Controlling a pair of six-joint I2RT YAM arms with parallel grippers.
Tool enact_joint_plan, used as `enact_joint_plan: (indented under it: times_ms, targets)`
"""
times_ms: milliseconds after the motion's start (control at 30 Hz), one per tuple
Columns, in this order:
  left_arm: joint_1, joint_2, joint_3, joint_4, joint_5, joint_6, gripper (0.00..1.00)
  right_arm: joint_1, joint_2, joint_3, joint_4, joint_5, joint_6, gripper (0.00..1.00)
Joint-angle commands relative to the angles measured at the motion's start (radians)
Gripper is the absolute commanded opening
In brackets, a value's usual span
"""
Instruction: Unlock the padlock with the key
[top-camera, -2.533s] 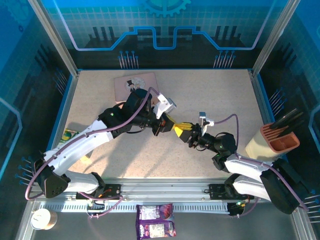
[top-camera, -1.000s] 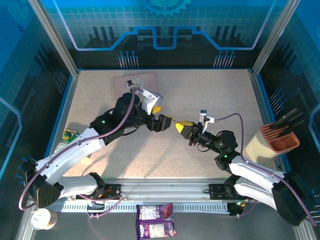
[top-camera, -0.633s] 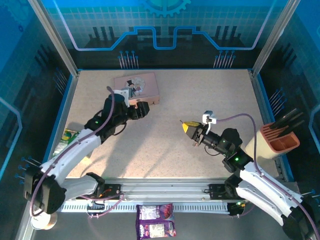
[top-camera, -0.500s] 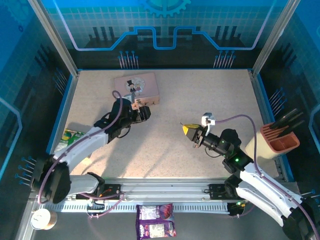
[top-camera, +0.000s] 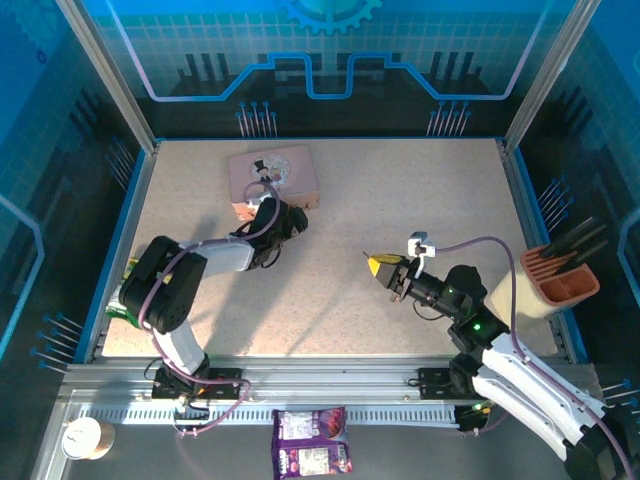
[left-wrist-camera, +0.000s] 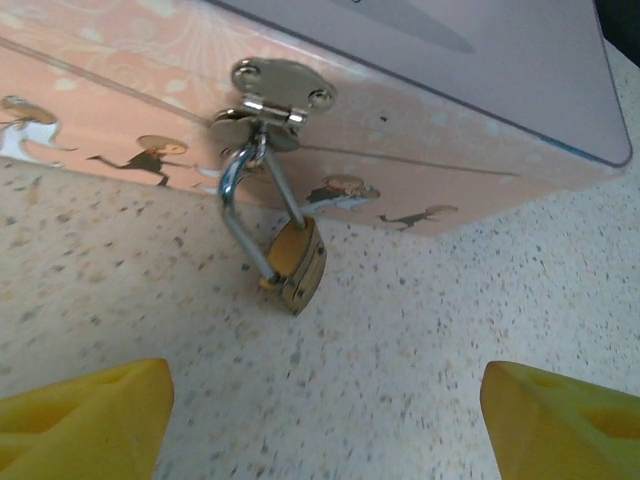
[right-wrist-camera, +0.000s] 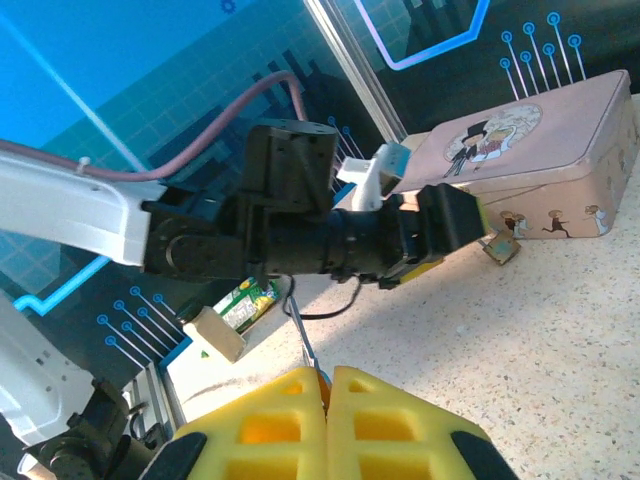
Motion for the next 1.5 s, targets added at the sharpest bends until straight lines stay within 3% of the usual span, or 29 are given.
enact_joint_plan:
  times_ms: [0, 300, 733, 833, 1000, 1300, 1467]
  targets:
    - [0.007, 0.058, 0.038, 0.125, -0.060, -0.042, 0.81, -0.017, -0.017, -0.014, 0.016, -0.031, -0.012, 0.00]
    - [0.014, 0.181, 0.080, 0.236, -0.143, -0.062, 0.71, -0.047, -0.005, -0.034, 0.055, -0.088, 0.004, 0.00]
    - [0.025, 0.244, 0.151, 0.155, -0.202, -0.083, 0.42, -0.108, -0.010, -0.038, 0.058, -0.150, 0.023, 0.00]
    - [0.037, 0.240, 0.132, 0.177, -0.175, -0.083, 0.29, -0.117, -0.015, -0.038, 0.048, -0.150, 0.026, 0.00]
    - [0.042, 0.218, 0.093, 0.196, -0.151, -0.059, 0.17, -0.142, -0.016, -0.025, -0.001, -0.146, 0.018, 0.00]
    - [0.045, 0.117, 0.004, 0.197, -0.047, 0.056, 0.06, -0.167, 0.001, -0.003, -0.080, -0.158, 0.051, 0.00]
    - [0.040, 0.049, -0.057, 0.172, 0.068, 0.094, 0.03, -0.168, 0.023, 0.002, -0.156, -0.140, 0.078, 0.00]
